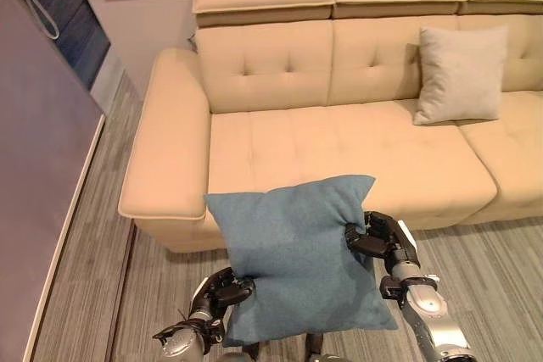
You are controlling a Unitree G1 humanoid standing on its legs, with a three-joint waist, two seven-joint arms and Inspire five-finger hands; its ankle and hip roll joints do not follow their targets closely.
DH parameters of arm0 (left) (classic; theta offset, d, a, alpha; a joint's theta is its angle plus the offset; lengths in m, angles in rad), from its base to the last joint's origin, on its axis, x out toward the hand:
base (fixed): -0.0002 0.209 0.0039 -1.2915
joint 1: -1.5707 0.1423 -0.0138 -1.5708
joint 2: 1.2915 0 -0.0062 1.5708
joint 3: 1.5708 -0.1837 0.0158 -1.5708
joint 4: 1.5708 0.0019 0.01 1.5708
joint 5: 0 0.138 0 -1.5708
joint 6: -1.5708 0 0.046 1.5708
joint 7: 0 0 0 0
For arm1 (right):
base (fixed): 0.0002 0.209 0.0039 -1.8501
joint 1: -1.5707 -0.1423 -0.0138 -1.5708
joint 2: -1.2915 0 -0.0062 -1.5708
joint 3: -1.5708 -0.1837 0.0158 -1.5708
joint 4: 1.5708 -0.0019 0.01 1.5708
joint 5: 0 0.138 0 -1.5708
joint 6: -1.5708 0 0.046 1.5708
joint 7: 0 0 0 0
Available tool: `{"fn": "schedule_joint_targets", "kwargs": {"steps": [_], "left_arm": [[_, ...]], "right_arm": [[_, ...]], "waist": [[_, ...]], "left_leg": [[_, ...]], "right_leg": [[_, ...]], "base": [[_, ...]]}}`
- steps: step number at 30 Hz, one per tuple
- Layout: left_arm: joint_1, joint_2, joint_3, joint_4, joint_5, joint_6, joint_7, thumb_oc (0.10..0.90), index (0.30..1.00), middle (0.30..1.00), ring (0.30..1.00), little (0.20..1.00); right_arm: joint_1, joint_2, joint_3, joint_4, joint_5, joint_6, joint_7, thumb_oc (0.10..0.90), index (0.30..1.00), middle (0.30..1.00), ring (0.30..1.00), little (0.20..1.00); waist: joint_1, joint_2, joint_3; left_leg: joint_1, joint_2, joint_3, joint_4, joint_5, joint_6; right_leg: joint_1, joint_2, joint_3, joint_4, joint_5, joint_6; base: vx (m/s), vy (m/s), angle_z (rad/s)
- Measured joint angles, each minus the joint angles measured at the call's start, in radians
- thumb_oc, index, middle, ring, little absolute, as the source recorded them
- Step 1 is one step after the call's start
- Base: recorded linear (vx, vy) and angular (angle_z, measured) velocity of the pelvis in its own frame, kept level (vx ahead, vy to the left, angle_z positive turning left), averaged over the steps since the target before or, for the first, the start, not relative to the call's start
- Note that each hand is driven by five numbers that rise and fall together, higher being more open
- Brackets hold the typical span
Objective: Pick up all the scattered cushions and arrange them neatly on the sofa.
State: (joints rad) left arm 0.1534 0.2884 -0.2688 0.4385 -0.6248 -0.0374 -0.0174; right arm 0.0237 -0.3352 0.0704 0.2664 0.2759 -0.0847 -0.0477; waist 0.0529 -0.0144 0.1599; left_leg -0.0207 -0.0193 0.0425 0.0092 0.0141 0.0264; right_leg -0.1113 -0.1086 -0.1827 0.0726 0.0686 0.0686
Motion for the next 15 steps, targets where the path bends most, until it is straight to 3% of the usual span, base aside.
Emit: {"fn": "schedule_joint_targets", "kwargs": {"steps": [2, 6, 9, 12, 15], "left_arm": [[-0.013, 0.008, 0.007, 0.001, 0.003, -0.001, 0.001, 0.400, 0.300, 0.300, 0.300, 0.300], [-0.012, 0.024, 0.017, 0.004, 0.019, -0.003, 0.001, 0.400, 0.300, 0.300, 0.300, 0.300], [-0.007, 0.046, 0.018, 0.007, 0.021, -0.003, 0.002, 0.400, 0.300, 0.300, 0.300, 0.300], [-0.013, 0.044, 0.036, 0.036, 0.023, -0.006, 0.006, 0.400, 0.300, 0.300, 0.300, 0.300], [-0.012, 0.040, 0.035, 0.055, 0.028, -0.006, 0.007, 0.400, 0.300, 0.300, 0.300, 0.300]], "right_arm": [[-0.008, 0.004, 0.003, -0.001, -0.007, 0.000, 0.000, 0.400, 0.300, 0.300, 0.300, 0.300], [0.003, 0.013, 0.023, -0.001, -0.019, 0.000, 0.001, 0.400, 0.300, 0.300, 0.300, 0.300], [-0.001, 0.029, 0.040, -0.002, -0.026, 0.000, 0.002, 0.400, 0.300, 0.300, 0.300, 0.300], [-0.009, 0.036, 0.063, -0.003, -0.026, 0.000, 0.008, 0.400, 0.300, 0.300, 0.300, 0.300], [-0.003, 0.033, 0.069, -0.002, -0.026, 0.001, 0.009, 0.400, 0.300, 0.300, 0.300, 0.300]], "waist": [[-0.016, 0.003, 0.000], [-0.023, -0.011, 0.001], [-0.016, -0.023, -0.007], [-0.021, -0.024, -0.006], [-0.041, -0.039, -0.005]], "left_leg": [[0.003, -0.008, 0.007, 0.006, -0.006, 0.014], [0.042, -0.017, 0.020, -0.006, -0.021, 0.029], [0.049, -0.017, 0.034, -0.028, -0.004, 0.032], [0.060, -0.009, 0.017, -0.058, -0.007, 0.030], [0.089, -0.018, -0.013, -0.068, -0.013, 0.007]], "right_leg": [[-0.059, -0.018, -0.003, 0.119, -0.011, 0.013], [-0.107, -0.056, -0.005, 0.231, -0.033, 0.048], [-0.107, -0.078, -0.024, 0.163, -0.032, 0.048], [-0.122, -0.060, -0.024, 0.084, -0.027, 0.053], [-0.093, -0.050, -0.007, -0.064, 0.035, 0.049]], "base": [[0.05, 0.148, -0.12], [0.12, 0.043, -0.10], [0.12, -0.030, -0.03], [0.16, -0.070, -0.02], [0.15, -0.127, 0.42]]}}
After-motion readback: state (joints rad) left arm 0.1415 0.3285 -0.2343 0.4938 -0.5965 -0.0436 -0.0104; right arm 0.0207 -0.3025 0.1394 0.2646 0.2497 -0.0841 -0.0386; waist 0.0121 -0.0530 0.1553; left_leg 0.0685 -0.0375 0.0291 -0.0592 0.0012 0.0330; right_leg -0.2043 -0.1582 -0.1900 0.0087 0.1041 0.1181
